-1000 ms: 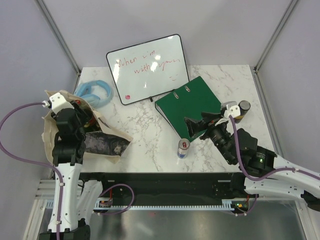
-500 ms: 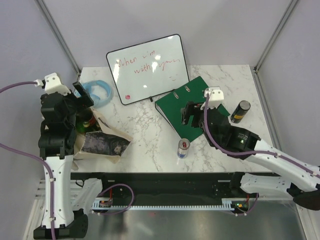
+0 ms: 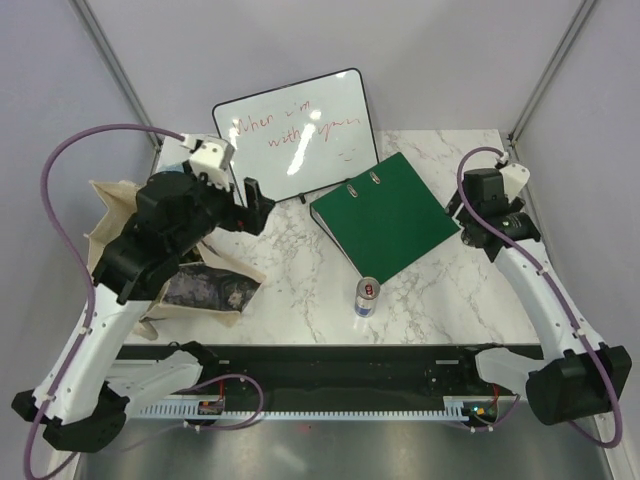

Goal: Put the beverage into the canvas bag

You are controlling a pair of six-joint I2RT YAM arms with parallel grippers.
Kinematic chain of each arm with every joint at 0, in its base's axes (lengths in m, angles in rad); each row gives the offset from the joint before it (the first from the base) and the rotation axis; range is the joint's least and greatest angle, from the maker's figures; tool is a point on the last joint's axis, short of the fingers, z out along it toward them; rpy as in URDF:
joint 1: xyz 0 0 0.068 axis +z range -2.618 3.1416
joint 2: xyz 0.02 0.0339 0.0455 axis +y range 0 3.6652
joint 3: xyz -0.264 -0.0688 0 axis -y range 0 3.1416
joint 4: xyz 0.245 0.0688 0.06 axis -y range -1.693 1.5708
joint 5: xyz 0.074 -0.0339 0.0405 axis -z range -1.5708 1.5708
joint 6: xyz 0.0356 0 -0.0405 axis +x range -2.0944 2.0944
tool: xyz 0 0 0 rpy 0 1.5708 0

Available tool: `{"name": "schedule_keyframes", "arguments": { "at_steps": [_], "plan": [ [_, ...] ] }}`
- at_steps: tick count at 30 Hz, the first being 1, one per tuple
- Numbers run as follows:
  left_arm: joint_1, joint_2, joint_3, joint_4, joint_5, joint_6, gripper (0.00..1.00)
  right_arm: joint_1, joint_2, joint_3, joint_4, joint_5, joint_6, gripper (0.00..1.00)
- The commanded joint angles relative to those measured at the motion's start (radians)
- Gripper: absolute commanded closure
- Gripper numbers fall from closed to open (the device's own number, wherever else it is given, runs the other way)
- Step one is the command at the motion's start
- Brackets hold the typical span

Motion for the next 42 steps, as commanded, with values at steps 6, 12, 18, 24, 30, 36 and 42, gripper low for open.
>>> {"name": "schedule_keyframes", "arguments": {
  "at_steps": [6, 12, 18, 24, 30, 36, 42],
  "plan": [
    [-0.301, 0.026, -0.107, 0.096, 0.122, 0.057, 0.01, -0.172, 0.066, 0.034, -0.025, -0.052, 0.048, 0.14],
    [-0.470, 0.098, -0.276, 0.238, 0.161, 0.023, 0.03, -0.172, 0.001, 0.011, 0.001, -0.088, 0.031, 0.14],
    [-0.622, 0.294, -0.313, 0.293, 0.081, 0.026, 0.00, -0.172, -0.055, 0.010, 0.013, -0.107, -0.037, 0.13],
    [-0.703, 0.455, -0.262, 0.321, 0.004, 0.035, 0.00, -0.173, -0.106, 0.001, 0.027, -0.130, -0.047, 0.13],
    [-0.720, 0.552, -0.231, 0.361, -0.038, 0.024, 0.00, -0.173, -0.134, -0.029, 0.061, -0.168, -0.069, 0.14],
    [-0.722, 0.652, -0.207, 0.394, -0.071, 0.032, 0.02, -0.173, -0.167, -0.033, 0.082, -0.183, -0.081, 0.14],
    [-0.722, 0.699, -0.202, 0.419, -0.098, 0.027, 0.07, -0.175, -0.195, -0.039, 0.102, -0.219, -0.081, 0.14]
  ]
}}
